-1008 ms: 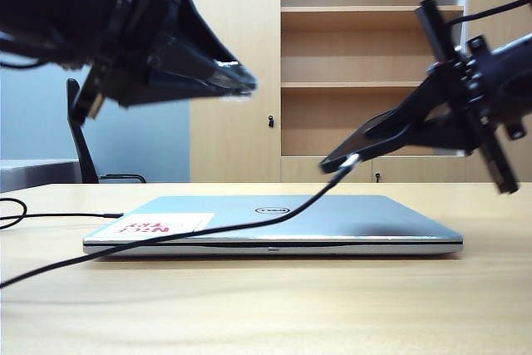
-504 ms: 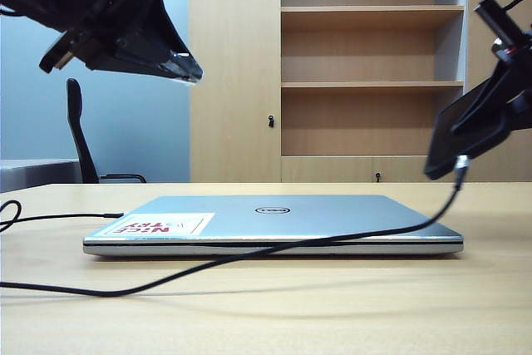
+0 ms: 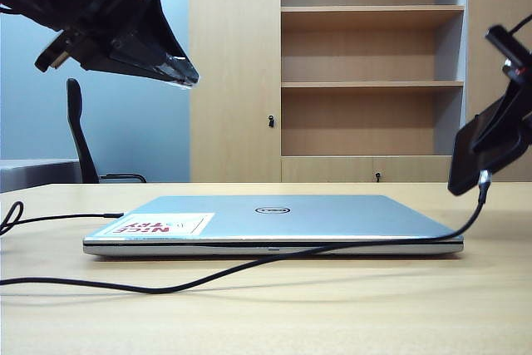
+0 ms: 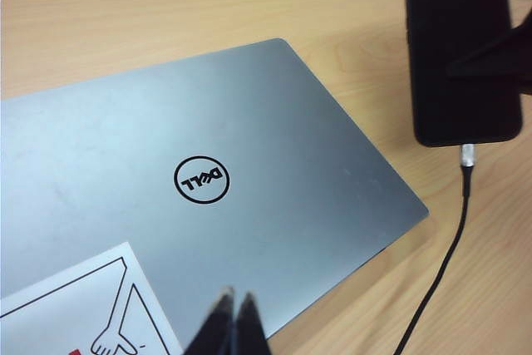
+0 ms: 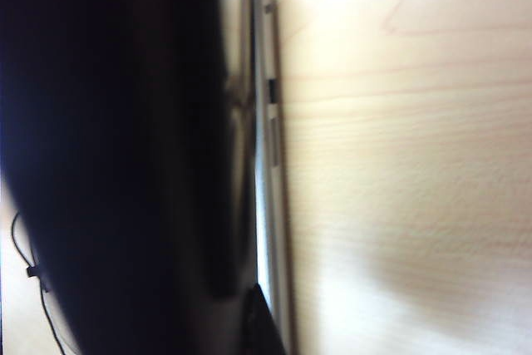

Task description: Pick up the charging cable and the phone, plug the charging cable into the charging port on the phone, and finally place them back on the table.

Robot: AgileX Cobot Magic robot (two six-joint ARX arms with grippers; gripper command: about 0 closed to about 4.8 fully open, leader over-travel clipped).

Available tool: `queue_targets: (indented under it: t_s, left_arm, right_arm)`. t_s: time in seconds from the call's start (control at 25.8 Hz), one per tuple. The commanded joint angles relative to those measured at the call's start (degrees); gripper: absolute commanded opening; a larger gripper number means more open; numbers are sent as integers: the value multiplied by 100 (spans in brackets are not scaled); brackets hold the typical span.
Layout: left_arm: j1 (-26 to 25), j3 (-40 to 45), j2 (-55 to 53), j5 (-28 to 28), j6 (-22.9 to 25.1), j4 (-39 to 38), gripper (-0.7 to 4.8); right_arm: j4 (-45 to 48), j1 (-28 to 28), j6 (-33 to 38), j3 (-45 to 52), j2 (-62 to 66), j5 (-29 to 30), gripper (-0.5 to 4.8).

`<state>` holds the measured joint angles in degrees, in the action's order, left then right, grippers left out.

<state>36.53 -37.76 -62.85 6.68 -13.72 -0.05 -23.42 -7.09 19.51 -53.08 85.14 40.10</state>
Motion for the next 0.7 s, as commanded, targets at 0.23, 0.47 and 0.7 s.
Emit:
queue_targets:
  t_s: [0.23,0.47,0.7]
  left_arm:
    - [7,-28,26,17,22,50,-6]
    - [7,-28,26,20,22,63,-6]
    - [7,-28,26,17,22,98,-6]
  right_arm:
    - [-251,11,-79,-433,848,-317,-5]
    - [-380,7,-79,-431,1008,-457,-5]
    - [-385,-7,-76,-433,1121,-442,124]
